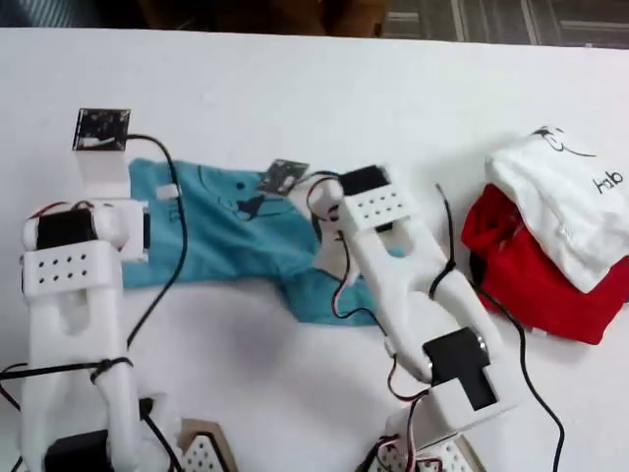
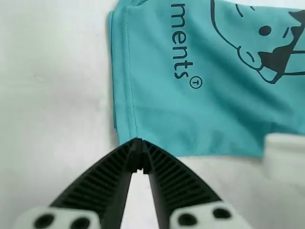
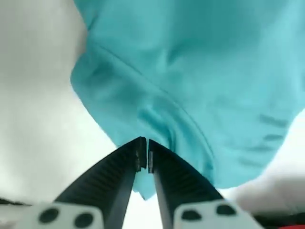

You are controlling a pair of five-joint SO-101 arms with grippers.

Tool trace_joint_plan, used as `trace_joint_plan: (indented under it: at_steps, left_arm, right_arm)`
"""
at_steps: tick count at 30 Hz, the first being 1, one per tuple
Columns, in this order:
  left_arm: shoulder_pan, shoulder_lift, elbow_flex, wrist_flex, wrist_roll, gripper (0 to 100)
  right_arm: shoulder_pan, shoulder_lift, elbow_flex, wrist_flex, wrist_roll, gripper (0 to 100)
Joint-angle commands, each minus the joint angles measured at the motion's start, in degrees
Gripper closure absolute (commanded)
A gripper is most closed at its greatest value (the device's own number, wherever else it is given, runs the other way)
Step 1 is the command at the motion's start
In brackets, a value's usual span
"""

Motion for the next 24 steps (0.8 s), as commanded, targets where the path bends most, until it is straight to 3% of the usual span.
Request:
trace_joint_plan:
  at_steps: [1,11,19,24]
  left_arm:
    - [-0.35,-0.88,-0.31,-0.62,-0.18,97]
    - [-0.35,-0.88,-0.31,-0.62,-0.18,97]
    - [-0.35,-0.88,-0.31,-0.62,-0.18,97]
    - [-0.35,-0.88,-0.31,-0.62,-0.18,97]
  right_arm:
    - [-0.92,-0.84,0.0,2.86,2.37,97.5]
    - [-6.46,-0.48,9.05,-1.98,2.46,73.1]
    - [-6.64,-0.22,16.53,-12.35,2.81,72.2]
    - [-6.64,-0.22,18.9,-13.05,2.81,72.2]
